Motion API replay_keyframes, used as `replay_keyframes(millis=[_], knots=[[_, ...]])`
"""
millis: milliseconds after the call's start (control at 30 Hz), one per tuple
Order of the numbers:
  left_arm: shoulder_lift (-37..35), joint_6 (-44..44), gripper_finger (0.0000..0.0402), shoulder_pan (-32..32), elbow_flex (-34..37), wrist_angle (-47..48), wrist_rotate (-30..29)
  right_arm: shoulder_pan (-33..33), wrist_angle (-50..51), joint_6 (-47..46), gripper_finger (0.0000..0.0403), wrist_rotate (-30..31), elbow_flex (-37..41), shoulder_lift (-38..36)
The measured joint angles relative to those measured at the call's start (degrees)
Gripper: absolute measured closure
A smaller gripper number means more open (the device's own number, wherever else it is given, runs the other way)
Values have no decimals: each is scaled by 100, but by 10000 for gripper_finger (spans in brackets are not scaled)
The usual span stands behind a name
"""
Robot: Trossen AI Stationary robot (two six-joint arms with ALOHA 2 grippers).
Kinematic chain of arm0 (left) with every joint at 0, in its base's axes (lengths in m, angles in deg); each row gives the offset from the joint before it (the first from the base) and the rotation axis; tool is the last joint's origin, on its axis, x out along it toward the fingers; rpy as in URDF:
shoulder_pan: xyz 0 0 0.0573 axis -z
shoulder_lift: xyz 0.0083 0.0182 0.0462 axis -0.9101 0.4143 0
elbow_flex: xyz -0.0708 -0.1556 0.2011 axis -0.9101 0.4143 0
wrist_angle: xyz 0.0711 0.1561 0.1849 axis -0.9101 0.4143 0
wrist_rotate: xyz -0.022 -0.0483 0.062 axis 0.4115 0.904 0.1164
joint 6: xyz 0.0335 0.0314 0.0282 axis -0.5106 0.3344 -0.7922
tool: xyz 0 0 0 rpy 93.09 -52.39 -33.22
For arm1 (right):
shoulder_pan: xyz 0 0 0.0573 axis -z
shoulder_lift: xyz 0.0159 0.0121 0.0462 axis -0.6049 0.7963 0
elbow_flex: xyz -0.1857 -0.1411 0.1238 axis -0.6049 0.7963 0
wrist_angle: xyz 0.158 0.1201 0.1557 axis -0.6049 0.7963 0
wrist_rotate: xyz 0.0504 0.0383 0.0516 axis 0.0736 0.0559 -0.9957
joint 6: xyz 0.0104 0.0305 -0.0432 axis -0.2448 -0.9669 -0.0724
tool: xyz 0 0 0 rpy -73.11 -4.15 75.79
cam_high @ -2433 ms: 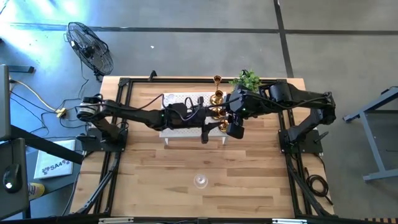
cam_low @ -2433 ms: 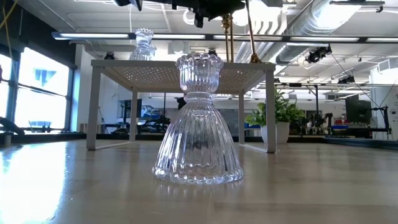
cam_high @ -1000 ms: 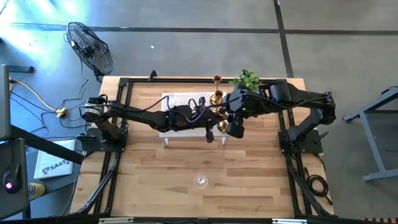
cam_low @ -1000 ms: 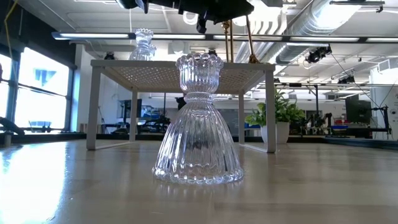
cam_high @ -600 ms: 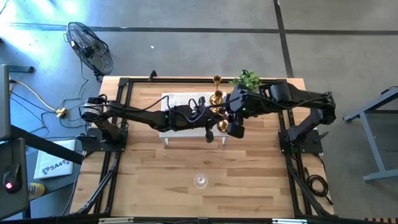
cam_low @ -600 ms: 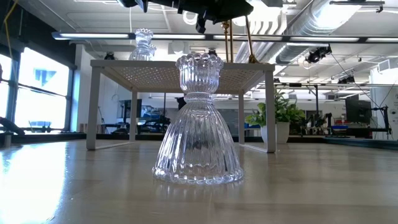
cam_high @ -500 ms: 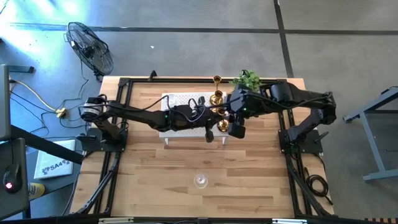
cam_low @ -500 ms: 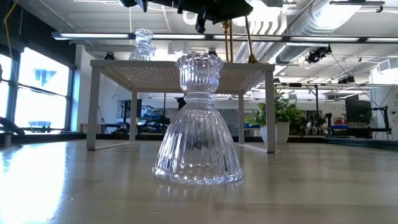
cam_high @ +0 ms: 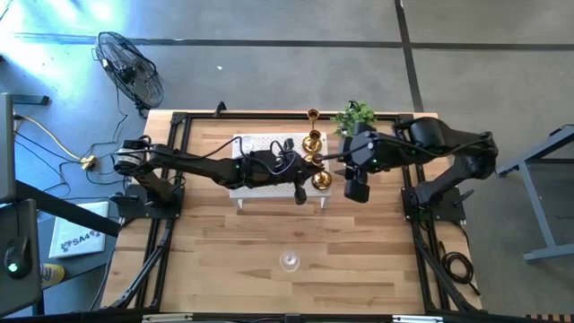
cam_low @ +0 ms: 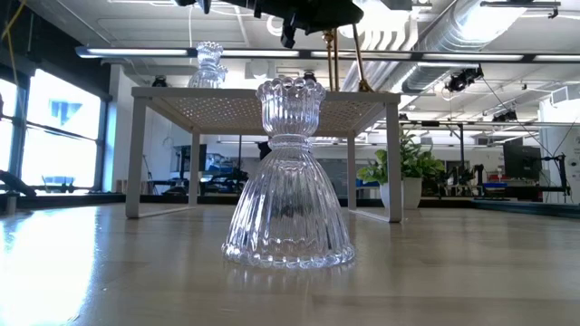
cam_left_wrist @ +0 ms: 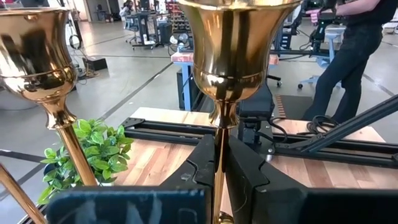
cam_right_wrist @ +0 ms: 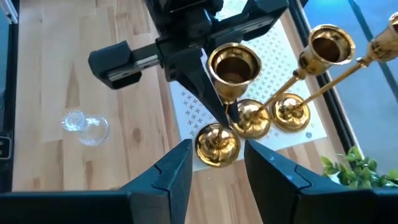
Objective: Pick & Place candle stick holders
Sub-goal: Put the gold candle holder on the shelf aligned with the other gold candle holders, then put the transparent glass candle holder on the shelf aligned with the other transparent glass candle holder
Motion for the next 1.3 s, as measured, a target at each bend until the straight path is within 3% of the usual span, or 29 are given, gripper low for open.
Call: replay_keyframes(millis=[167,767,1033,1300], knots=[[-85,44,393,0,3,173,33,-156,40,-27,265,235,0,-36],[-414,347,391,-2,4,946,481,-208,74,-47,265,239,0,-36],[-364,308,319,4,53,1126,555,-208,74,-47,265,239,0,-36],[-389,300,287,4,31,1021,529,-208,76,-47,265,238,0,-36]])
